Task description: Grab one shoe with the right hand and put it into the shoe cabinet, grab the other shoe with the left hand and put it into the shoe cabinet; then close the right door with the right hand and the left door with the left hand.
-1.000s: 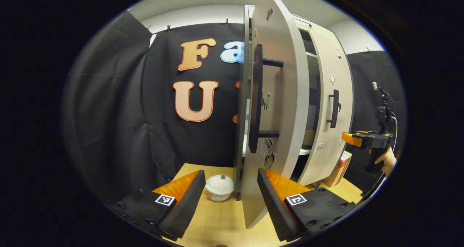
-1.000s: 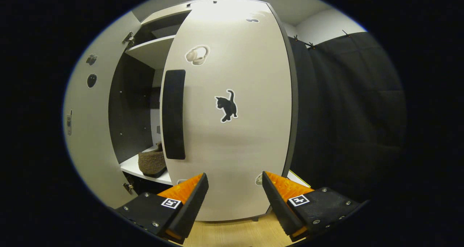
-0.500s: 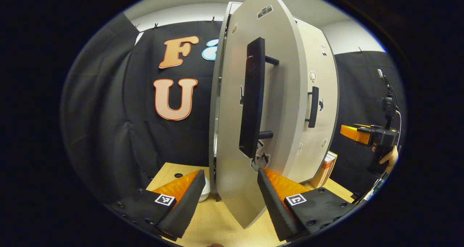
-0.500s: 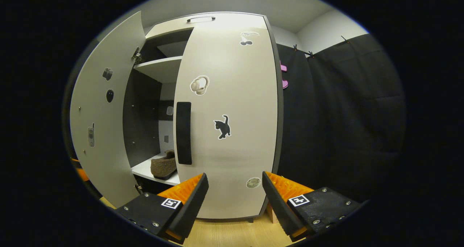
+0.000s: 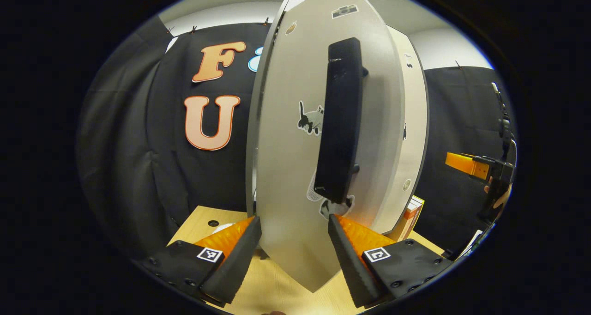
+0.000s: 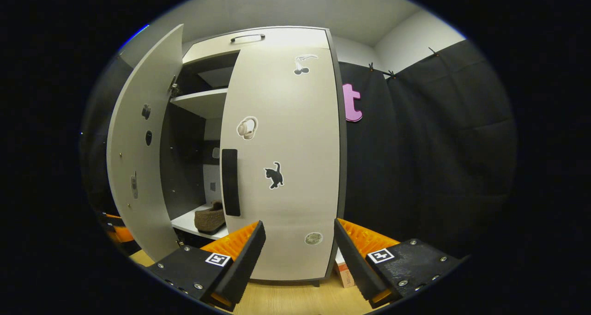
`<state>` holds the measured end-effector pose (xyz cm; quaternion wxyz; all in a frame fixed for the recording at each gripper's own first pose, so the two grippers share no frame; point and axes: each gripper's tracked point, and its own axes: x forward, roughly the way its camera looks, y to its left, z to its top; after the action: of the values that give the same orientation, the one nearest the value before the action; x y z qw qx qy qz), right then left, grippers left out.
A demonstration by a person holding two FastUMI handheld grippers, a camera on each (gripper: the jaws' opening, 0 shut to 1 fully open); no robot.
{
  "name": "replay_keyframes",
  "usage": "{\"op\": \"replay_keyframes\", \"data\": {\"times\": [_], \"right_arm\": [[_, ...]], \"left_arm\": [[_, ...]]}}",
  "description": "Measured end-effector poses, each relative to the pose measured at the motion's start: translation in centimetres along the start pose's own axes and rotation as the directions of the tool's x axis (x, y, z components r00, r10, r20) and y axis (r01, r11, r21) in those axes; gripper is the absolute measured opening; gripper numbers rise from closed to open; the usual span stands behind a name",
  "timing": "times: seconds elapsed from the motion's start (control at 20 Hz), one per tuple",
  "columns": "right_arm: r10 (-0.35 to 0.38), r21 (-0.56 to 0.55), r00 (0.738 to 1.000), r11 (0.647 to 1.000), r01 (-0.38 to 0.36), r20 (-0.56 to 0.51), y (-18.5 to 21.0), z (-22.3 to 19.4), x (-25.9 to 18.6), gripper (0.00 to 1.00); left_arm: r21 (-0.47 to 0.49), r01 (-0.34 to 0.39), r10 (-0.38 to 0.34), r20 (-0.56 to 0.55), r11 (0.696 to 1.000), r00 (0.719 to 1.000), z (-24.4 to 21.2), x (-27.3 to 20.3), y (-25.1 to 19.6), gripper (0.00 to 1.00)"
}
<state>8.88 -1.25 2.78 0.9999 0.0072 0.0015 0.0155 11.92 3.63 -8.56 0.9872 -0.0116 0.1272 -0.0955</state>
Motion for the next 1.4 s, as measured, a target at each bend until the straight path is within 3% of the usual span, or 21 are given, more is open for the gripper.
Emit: {"op": "replay_keyframes", "data": {"times": [0.05,0.1,0.15,0.3,0.55,0.6,1.4], "right_arm": [[-0.004,0.001,1.0,1.0,0.004,0.0,-0.4,0.0,-0.1,0.92],[-0.008,0.003,1.0,1.0,0.008,0.001,-0.7,-0.1,0.1,0.92],[-0.012,0.003,1.0,1.0,0.012,0.0,-1.1,-0.1,0.0,0.92],[-0.028,-0.002,1.0,1.0,0.028,-0.003,-2.3,-0.3,0.1,0.92],[-0.05,-0.014,0.999,0.999,0.05,-0.005,-4.0,-0.6,0.5,0.92],[-0.053,-0.015,0.999,0.998,0.053,-0.002,-4.3,-0.5,0.4,0.92],[-0.037,-0.041,0.999,0.998,0.036,-0.018,-6.1,-1.9,4.0,0.92]], "left_arm": [[0.002,0.004,-0.004,0.007,1.0,1.0,-0.1,0.7,-0.4,0.92],[-0.001,0.012,-0.012,0.013,1.0,1.0,-0.1,1.4,-1.0,0.99],[-0.005,0.019,-0.019,0.022,1.0,1.0,0.0,2.2,-1.4,0.96],[-0.003,0.032,-0.032,0.05,0.999,0.998,0.4,5.2,-2.7,0.99],[0.052,0.02,-0.023,0.063,0.998,0.998,1.0,9.0,-3.9,0.94],[0.063,0.018,-0.022,0.061,0.998,0.998,1.1,9.2,-4.1,0.99],[0.072,-0.068,0.063,0.074,0.995,0.995,1.4,10.7,-4.6,0.97]]}}
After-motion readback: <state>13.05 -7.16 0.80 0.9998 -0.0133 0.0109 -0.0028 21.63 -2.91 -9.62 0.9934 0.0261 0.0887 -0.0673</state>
